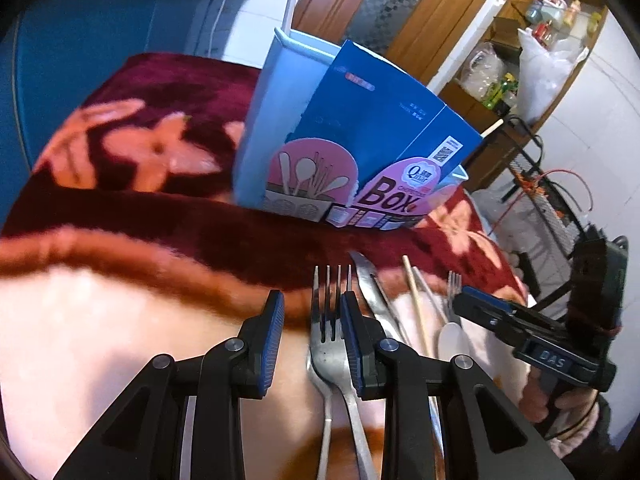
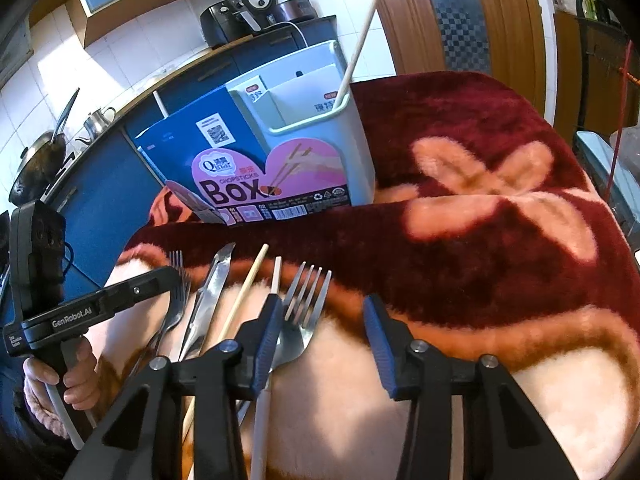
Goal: Organize utensils
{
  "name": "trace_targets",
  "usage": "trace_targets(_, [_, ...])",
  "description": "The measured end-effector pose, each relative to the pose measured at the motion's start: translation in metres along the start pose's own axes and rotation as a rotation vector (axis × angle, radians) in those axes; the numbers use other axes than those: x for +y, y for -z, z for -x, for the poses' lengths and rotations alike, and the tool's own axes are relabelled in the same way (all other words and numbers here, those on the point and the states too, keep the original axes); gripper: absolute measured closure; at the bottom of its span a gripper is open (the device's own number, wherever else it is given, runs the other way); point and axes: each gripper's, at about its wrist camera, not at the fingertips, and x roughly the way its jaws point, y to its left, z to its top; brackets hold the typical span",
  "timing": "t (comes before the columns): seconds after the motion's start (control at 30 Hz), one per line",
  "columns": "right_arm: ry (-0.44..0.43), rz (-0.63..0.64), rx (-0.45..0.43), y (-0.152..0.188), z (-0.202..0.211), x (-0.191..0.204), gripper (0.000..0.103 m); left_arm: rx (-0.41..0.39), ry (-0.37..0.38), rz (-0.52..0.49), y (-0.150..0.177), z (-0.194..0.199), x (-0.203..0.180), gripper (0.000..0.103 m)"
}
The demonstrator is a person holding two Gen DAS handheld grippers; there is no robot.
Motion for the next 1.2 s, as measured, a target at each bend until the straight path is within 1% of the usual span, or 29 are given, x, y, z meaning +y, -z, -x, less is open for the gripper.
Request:
trace_targets(0.03, [-0.003, -0.003, -0.001, 0.000, -0.001, -0.001, 0.065, 0.002, 0.010, 0.004, 0.000, -0.001, 0.000, 0.074])
trace_targets(0.1, [-0.020, -0.017, 0.000, -0.002, -0.001, -0.003, 0.073, 0.004, 0.021, 0.005, 0.000, -0.002, -0.001, 0.074])
trace_targets(0.2, [-0.057, -0.030, 0.000, -0.002, -0.002, -0.005, 0.081, 0.009, 0.049, 0.004, 0.001, -0.003, -0.002, 0.076])
trace_targets(0.27, [-0.081, -0.039, 0.001, -0.003, -0.003, -0.006, 0.084, 0.010, 0.062, 0.008, 0.000, -0.004, -0.002, 0.076])
trace_targets(0.37, [-0.101, -0.054, -0.001, -0.005, -0.005, -0.007, 0.086, 0.014, 0.081, 0.016, -0.001, -0.007, -0.003, 0.076])
trace_targets(0.4, [-0.110, -0.060, -0.004, -0.005, -0.005, -0.008, 0.089, 0.012, 0.079, 0.014, -0.002, -0.008, -0.004, 0.077])
trace_targets(0.43, [-0.120, -0.063, -0.009, -0.006, -0.005, -0.008, 0.090, 0.009, 0.079, 0.011, -0.002, -0.009, -0.004, 0.081])
trace_targets(0.47, [-0.126, -0.062, -0.013, -0.006, -0.004, -0.007, 0.093, 0.004, 0.079, 0.009, -0.003, -0.009, -0.005, 0.081])
trace_targets(0.67, [-0.130, -0.043, -0.058, -0.006, 0.005, -0.001, 0.099, -0.057, 0.057, -0.009, -0.003, 0.004, -0.007, 0.082])
trace_targets(0.8, [-0.118, -0.026, -0.111, -0.007, 0.017, 0.003, 0.100, -0.108, 0.033, -0.027, -0.003, 0.019, -0.011, 0.082])
trace_targets(0.9, [-0.087, -0.001, -0.173, -0.008, 0.029, 0.010, 0.100, -0.160, -0.035, -0.062, -0.001, 0.032, -0.018, 0.082])
trace_targets(0.93, [-0.079, 0.011, -0.196, -0.008, 0.034, 0.013, 0.100, -0.176, -0.047, -0.073, -0.001, 0.036, -0.021, 0.082])
trace_targets(1.2, [0.004, 0.120, -0.388, -0.010, 0.074, 0.034, 0.101, -0.262, -0.079, -0.091, 0.003, 0.062, -0.028, 0.082])
